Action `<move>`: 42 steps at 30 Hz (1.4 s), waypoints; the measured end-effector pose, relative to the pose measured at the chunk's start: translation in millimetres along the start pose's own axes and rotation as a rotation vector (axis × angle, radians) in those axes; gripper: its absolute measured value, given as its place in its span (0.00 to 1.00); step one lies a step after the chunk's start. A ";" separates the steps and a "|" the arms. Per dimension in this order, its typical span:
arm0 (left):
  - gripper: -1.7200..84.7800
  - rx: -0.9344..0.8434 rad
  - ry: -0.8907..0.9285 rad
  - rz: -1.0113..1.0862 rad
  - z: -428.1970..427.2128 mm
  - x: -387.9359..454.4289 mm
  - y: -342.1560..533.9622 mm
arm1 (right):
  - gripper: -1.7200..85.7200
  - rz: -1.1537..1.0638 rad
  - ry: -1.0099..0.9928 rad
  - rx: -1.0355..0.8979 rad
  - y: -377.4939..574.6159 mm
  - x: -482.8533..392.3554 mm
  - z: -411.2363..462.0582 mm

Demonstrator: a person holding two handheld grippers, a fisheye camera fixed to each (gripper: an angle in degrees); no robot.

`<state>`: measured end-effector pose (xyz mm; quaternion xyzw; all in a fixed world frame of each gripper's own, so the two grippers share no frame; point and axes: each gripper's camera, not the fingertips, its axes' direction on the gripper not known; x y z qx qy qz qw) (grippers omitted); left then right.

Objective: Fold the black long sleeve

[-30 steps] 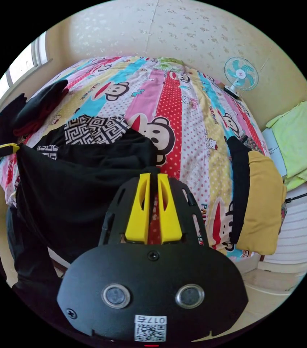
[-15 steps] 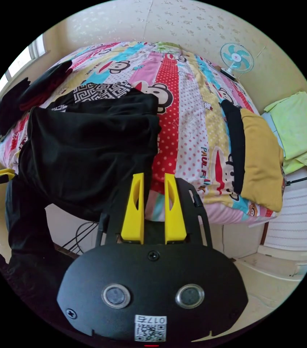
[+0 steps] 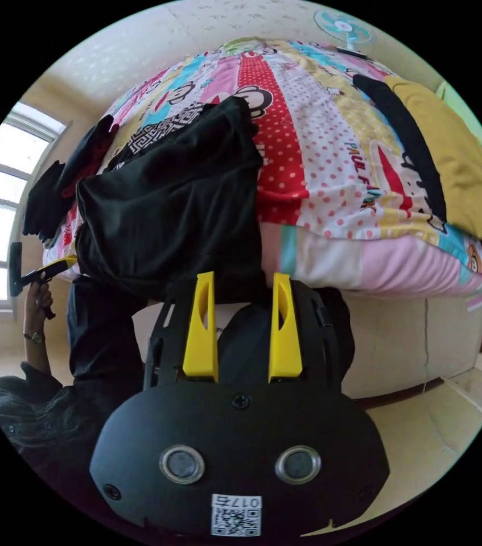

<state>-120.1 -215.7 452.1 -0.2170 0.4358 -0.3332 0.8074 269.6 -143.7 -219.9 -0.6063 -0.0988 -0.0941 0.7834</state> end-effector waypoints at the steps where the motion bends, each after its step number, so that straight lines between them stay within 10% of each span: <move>1: 0.17 -0.013 0.018 0.000 3.1 1.8 3.5 | 0.18 -0.001 -0.004 -0.017 2.0 5.1 4.7; 24: 0.04 0.168 -0.346 0.088 -36.9 126.3 69.4 | 0.05 -0.124 -0.031 0.096 54.3 26.3 -44.3; 42: 0.03 0.172 0.094 0.150 -166.6 93.7 201.5 | 0.04 -0.206 -0.338 0.333 204.9 63.1 -188.4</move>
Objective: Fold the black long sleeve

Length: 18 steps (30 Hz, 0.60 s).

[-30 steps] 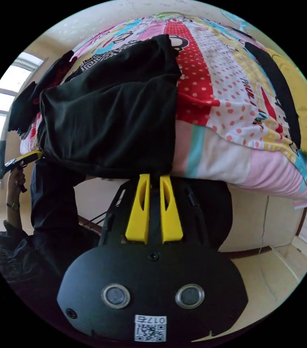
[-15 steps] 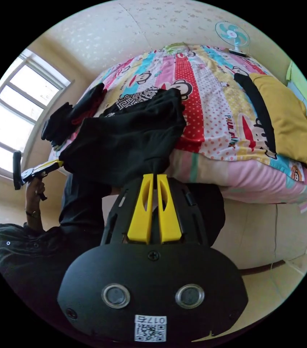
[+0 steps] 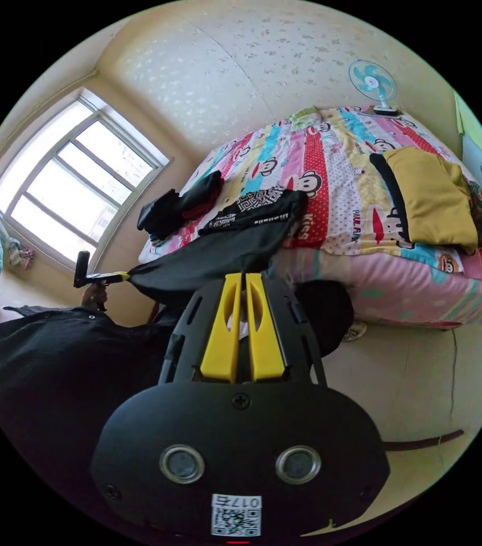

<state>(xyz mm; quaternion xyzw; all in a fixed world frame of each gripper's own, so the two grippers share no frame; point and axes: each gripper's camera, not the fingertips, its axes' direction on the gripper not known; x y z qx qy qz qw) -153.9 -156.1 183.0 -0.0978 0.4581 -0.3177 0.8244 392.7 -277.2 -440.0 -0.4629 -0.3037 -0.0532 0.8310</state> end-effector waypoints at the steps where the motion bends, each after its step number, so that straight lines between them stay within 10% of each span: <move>1: 0.03 0.042 0.013 0.002 -6.0 -5.8 -9.7 | 0.04 -0.021 0.012 0.021 -10.7 -0.4 1.1; 11: 0.17 0.022 -0.099 -0.195 29.0 -154.6 -256.0 | 0.11 -0.034 0.303 -0.002 -276.8 13.8 141.8; 18: 0.21 0.008 -0.078 -0.319 115.5 -193.6 -200.7 | 0.10 -0.119 0.350 -0.081 -208.6 0.6 257.2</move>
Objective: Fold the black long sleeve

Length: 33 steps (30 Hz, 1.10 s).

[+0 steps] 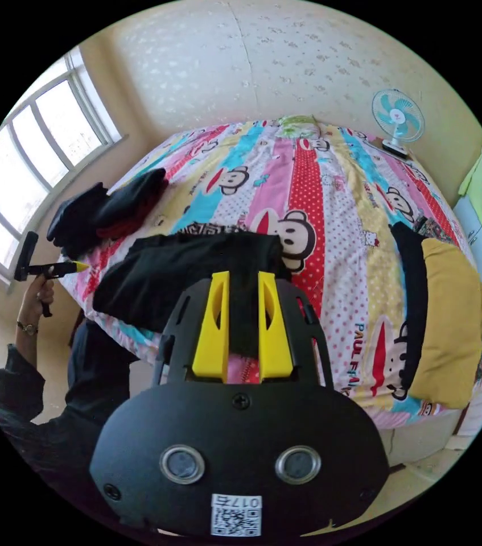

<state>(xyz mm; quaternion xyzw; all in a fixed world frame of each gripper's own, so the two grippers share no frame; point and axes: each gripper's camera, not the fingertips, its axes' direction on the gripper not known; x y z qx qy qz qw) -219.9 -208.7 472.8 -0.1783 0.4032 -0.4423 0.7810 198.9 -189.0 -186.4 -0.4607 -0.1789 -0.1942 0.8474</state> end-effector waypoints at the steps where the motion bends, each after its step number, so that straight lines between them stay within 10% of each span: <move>1: 0.21 -0.031 0.020 -0.028 20.6 -7.5 13.1 | 0.09 0.000 0.042 -0.072 17.5 -0.4 33.5; 7: 0.18 -0.051 0.233 -0.175 74.6 -34.5 56.1 | 0.05 0.127 0.187 -0.182 79.6 1.5 71.6; 12: 0.11 -0.054 0.233 -0.174 77.1 -35.3 48.2 | 0.06 0.063 0.110 0.152 65.5 -41.8 13.1; 20: 0.06 0.083 0.279 -0.167 16.5 -7.5 18.7 | 0.09 0.002 0.103 -0.054 70.2 -42.3 113.6; 27: 0.02 0.107 0.067 0.279 5.5 170.0 -53.3 | 0.10 0.106 -0.067 -0.103 86.4 0.0 92.9; 33: 0.06 -0.133 0.300 0.619 111.4 294.5 -59.9 | 0.11 0.276 -0.129 -0.044 134.7 51.2 57.8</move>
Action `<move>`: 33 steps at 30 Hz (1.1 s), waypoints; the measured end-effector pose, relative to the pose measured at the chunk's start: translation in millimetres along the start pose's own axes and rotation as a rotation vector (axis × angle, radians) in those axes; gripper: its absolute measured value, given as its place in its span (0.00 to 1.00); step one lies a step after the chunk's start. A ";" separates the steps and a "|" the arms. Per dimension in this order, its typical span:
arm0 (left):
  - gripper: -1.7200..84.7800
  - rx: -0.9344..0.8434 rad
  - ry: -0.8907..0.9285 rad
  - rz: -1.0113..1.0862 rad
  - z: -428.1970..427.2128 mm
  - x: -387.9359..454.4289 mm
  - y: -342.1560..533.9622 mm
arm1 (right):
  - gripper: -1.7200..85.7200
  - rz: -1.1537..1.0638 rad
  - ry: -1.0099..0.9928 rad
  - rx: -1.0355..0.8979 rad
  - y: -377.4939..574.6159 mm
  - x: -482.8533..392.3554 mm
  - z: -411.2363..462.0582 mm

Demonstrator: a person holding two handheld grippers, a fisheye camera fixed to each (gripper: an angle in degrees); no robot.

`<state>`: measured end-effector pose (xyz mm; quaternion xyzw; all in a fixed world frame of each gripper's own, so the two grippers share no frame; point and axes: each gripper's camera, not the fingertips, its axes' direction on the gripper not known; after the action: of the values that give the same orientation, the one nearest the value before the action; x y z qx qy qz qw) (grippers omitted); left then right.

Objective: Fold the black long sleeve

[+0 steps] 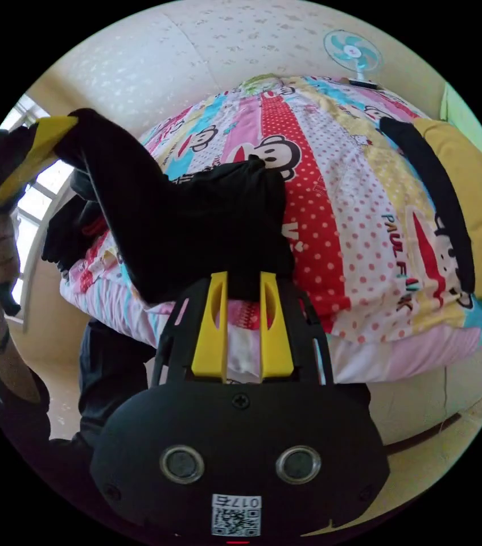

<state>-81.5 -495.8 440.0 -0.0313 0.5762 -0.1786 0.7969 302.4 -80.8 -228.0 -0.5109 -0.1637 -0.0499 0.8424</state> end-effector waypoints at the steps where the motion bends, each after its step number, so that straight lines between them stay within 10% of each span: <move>1: 0.09 -0.034 0.037 0.067 17.8 9.5 2.1 | 0.12 0.032 -0.034 0.001 10.9 13.7 -5.5; 5: 0.13 -0.018 0.124 0.119 30.7 -3.1 33.9 | 0.12 0.109 -0.099 -0.012 47.1 56.0 -14.0; 10: 0.17 0.208 -0.026 -0.383 5.0 -105.2 102.6 | 0.13 0.170 -0.181 -0.018 69.8 90.2 -16.2; 17: 0.12 -0.028 0.044 -0.616 86.3 -162.4 115.0 | 0.18 0.388 -0.542 0.086 97.3 142.2 -25.7; 21: 0.07 0.101 0.317 -0.567 56.2 -138.5 136.7 | 0.22 0.627 -1.047 0.075 123.7 178.9 3.6; 28: 0.07 0.135 0.241 -0.258 -9.7 -15.5 171.1 | 0.24 0.731 -1.389 0.101 117.9 179.3 42.8; 33: 0.08 0.274 0.210 -0.068 -60.9 27.9 202.0 | 0.22 0.402 -1.437 0.145 20.2 164.3 -13.5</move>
<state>-80.3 -306.5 342.6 0.0769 0.6252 -0.2844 0.7227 465.2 -69.4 -197.1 -0.3809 -0.5799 0.4619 0.5525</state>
